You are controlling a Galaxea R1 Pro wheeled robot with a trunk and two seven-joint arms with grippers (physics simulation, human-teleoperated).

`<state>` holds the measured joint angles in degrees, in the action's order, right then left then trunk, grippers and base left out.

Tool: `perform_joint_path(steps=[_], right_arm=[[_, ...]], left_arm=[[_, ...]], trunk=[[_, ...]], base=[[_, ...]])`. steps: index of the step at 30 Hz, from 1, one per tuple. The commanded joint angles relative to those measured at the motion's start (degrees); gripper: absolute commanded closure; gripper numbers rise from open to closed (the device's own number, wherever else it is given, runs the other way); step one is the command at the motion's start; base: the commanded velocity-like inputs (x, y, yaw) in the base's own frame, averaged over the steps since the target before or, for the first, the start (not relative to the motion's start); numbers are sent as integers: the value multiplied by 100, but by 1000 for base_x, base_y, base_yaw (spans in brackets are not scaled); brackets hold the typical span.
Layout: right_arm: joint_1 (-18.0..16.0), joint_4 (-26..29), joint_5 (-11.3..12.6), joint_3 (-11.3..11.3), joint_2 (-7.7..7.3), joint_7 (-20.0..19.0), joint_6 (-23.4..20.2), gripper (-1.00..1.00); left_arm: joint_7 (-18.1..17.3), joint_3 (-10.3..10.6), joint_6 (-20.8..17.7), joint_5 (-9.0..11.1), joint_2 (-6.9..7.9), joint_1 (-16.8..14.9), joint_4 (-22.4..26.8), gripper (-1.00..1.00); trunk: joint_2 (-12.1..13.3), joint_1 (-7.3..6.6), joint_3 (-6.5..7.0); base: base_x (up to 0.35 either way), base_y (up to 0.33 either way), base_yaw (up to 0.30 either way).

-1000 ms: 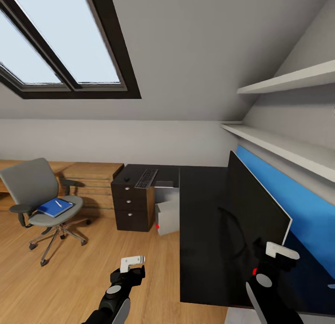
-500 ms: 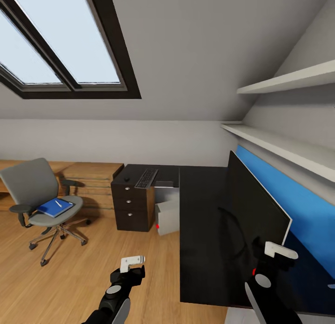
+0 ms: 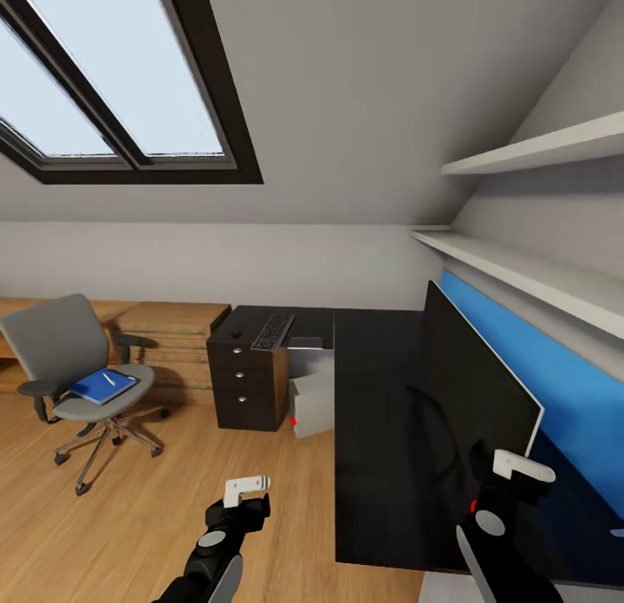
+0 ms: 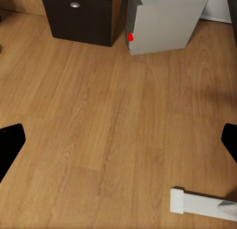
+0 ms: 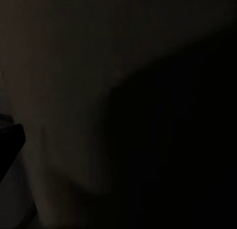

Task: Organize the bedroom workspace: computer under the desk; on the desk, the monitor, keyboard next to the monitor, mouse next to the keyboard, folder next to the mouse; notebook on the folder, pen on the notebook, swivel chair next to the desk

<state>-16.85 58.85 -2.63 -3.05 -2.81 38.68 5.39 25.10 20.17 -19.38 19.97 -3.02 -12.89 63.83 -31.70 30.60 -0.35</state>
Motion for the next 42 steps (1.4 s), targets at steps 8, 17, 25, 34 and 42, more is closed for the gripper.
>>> perform_joint_path(steps=[8,17,25,34,42], right_arm=[[-1,-14,-27,-2,1,16,28,-100],[-1,-13,-27,-3,0,12,32,-100],[-3,-11,-27,-1,0,13,33,-100],[3,0,-27,5,0,-8,61,-100],[26,-4,-31,-10,-16,-1265,758,-100]], left_arm=[[48,13,-18,51,-3,-3,6,-100],[48,13,-21,51,-6,-3,6,-100],[48,13,-20,51,-6,-3,6,-100],[48,13,-13,49,0,-3,6,-100],[48,19,-13,35,-6,-3,6,-100]], trunk=[[-5,2,-4],[-5,2,-4],[-5,2,-4],[-5,2,-4],[-5,2,-4]], base=[[-221,0,0],[-332,0,0],[-334,0,0],[-97,0,0],[-1,0,0]])
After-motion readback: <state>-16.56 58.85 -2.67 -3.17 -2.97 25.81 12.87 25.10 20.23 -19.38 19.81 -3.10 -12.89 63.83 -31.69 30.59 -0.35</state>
